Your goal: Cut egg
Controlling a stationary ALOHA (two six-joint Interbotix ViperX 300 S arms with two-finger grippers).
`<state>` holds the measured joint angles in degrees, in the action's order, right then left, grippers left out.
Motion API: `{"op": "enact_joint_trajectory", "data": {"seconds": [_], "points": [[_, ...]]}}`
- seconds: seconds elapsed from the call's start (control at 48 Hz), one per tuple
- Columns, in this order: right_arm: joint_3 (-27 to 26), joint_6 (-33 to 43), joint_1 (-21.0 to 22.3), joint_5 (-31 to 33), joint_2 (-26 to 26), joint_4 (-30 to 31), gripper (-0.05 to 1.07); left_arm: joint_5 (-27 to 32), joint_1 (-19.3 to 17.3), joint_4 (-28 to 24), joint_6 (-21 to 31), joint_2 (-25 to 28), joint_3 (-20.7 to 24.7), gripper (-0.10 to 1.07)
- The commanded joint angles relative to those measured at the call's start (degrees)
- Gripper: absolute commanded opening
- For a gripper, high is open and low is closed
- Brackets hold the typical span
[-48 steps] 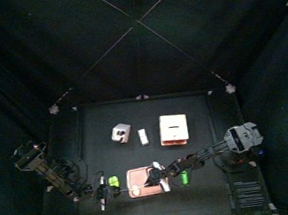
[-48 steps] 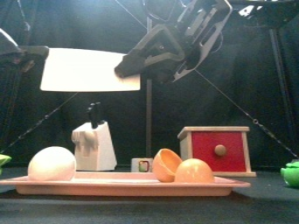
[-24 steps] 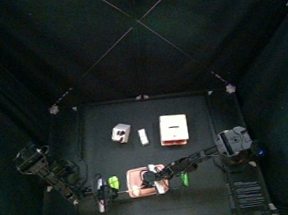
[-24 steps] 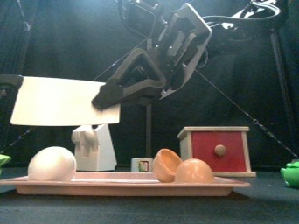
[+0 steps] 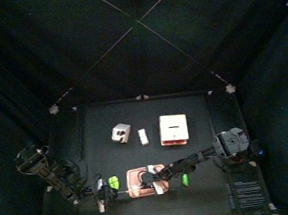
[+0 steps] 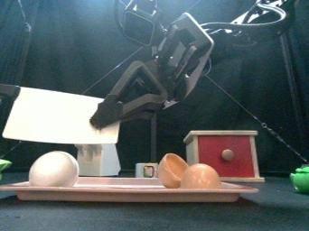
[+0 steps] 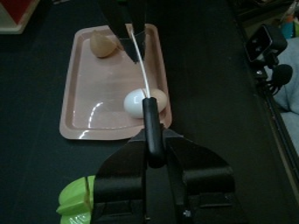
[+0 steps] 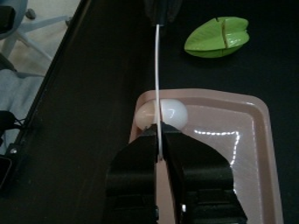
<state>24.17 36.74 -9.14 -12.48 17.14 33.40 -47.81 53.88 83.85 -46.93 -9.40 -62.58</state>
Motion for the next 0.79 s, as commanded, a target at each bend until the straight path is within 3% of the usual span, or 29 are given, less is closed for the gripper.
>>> {"op": "enact_joint_trajectory", "data": {"seconds": [0.0,0.771], "points": [[-2.4,0.1,0.2,-0.1,-1.1,-0.2,0.36,0.1,-0.4,0.0,0.1,0.4,1.2,0.42],[-3.3,0.3,0.2,1.3,0.3,-0.2,0.36,0.2,-0.4,0.2,0.1,1.4,1.5,0.42]]}}
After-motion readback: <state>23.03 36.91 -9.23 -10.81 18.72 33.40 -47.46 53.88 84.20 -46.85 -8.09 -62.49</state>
